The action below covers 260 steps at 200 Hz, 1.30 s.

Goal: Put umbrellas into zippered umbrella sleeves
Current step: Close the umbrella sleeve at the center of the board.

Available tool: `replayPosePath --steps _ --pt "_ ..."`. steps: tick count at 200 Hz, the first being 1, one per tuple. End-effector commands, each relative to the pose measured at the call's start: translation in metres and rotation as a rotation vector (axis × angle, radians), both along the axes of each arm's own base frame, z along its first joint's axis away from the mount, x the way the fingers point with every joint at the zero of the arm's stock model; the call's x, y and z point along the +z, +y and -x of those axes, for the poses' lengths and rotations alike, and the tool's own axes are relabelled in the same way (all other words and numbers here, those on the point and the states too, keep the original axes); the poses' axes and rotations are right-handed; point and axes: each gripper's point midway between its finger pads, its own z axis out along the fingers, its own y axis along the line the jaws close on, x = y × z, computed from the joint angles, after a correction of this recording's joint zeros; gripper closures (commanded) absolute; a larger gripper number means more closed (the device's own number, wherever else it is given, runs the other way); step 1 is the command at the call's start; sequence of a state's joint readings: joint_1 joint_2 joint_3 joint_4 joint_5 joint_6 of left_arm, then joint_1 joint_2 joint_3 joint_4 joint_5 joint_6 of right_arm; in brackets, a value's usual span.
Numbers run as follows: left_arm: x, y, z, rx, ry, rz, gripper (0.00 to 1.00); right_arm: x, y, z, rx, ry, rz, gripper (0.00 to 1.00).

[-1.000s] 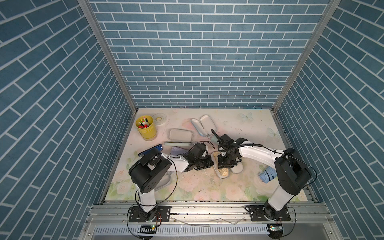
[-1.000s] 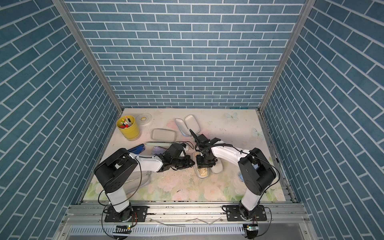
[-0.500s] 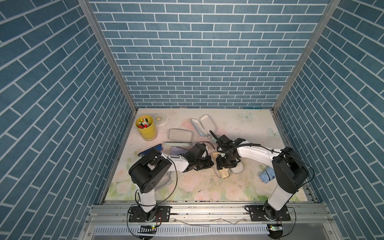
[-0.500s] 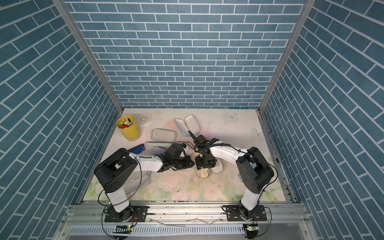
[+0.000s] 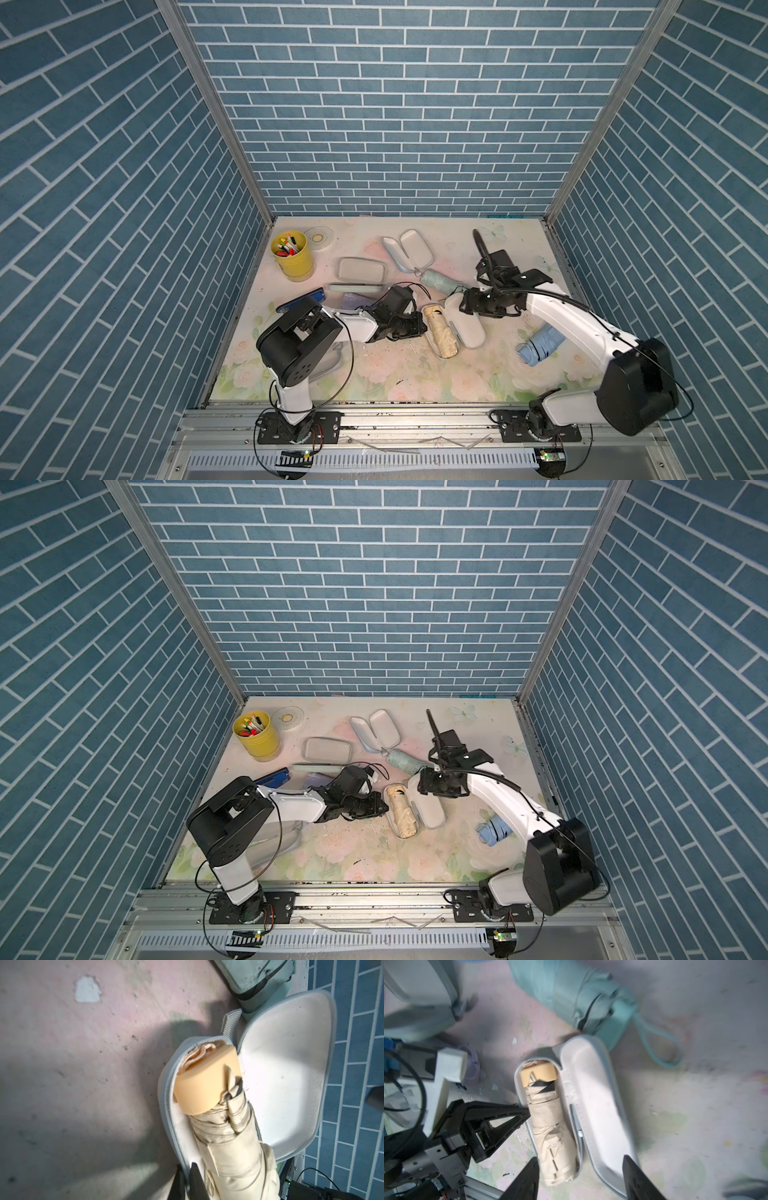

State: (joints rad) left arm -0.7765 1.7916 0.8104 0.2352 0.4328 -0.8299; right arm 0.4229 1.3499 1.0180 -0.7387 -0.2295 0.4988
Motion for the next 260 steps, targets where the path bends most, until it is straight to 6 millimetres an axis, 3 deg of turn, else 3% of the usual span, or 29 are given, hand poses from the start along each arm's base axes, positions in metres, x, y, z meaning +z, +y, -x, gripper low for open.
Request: replayPosePath --steps 1,19,36,73,93,119,158,190,217,238,260 --pt "0.000 -0.001 0.006 -0.049 0.006 -0.019 0.91 -0.039 -0.011 0.026 -0.002 0.149 -0.058 0.28" --pt "0.000 -0.001 0.005 -0.054 0.005 -0.023 0.91 -0.055 -0.003 0.024 -0.008 0.175 -0.137 0.25" --pt "-0.001 -0.002 0.005 -0.059 0.006 -0.026 0.91 -0.058 0.010 0.022 0.007 0.180 -0.221 0.25" --pt "-0.002 -0.006 0.003 -0.067 0.005 -0.018 0.91 -0.031 0.040 0.036 0.123 0.182 -0.383 0.25" --pt "0.000 -0.008 0.002 -0.068 0.001 -0.007 0.91 -0.021 0.055 0.054 0.239 0.187 -0.327 0.25" --pt "0.001 -0.011 0.000 -0.070 -0.006 0.006 0.91 -0.033 0.074 0.078 0.361 0.234 -0.213 0.25" --pt "0.004 0.001 -0.002 -0.052 -0.003 0.022 0.89 -0.049 0.075 0.079 0.371 0.252 -0.156 0.27" --pt "0.015 0.023 -0.005 -0.007 -0.008 0.054 0.78 -0.054 0.073 0.080 0.370 0.259 -0.139 0.36" --pt "0.028 0.017 -0.003 -0.001 0.002 0.122 0.56 -0.030 0.073 0.076 0.347 0.228 -0.216 0.52" --pt "0.040 0.010 -0.006 0.031 0.005 0.199 0.35 -0.014 0.054 0.059 0.227 0.189 -0.308 0.53" --pt "0.043 0.001 -0.008 0.050 0.004 0.246 0.18 -0.030 0.038 0.047 0.160 0.187 -0.277 0.48"
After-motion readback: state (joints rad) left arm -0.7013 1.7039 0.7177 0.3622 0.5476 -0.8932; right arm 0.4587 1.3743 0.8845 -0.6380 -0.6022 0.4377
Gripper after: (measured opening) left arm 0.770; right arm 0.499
